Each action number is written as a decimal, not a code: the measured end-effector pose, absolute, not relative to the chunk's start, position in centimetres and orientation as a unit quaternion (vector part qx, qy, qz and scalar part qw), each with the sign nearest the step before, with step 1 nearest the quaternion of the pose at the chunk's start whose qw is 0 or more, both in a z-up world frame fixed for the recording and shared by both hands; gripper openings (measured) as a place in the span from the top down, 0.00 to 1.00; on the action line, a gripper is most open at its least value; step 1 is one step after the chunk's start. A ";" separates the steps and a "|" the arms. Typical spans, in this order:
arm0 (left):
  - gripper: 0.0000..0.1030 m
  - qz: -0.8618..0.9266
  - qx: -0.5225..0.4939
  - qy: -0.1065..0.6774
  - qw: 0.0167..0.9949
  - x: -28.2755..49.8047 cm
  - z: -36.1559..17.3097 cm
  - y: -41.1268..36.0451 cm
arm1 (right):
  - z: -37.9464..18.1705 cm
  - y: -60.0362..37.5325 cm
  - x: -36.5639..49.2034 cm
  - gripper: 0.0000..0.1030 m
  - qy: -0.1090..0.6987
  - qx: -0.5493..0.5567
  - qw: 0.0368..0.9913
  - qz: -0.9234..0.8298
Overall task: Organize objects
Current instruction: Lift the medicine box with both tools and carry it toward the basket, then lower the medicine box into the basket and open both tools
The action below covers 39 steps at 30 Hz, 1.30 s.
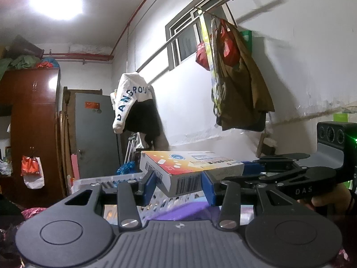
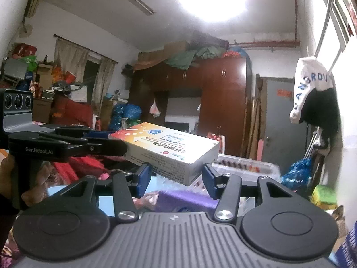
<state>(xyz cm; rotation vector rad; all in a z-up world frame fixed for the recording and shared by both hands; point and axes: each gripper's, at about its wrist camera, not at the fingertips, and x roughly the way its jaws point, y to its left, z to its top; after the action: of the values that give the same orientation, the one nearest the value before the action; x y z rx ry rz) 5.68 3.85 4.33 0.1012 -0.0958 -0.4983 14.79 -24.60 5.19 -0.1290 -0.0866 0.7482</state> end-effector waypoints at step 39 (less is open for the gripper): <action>0.52 -0.164 -0.020 0.224 0.961 28.0 9.9 3.7 | 8.4 -19.8 29.6 0.48 0.214 -0.066 0.906 0.358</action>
<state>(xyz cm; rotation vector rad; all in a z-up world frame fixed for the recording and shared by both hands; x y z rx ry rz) 27.97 3.70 9.86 -0.0412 0.4535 -0.3316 29.60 -19.80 8.38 -0.1357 0.4422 0.7402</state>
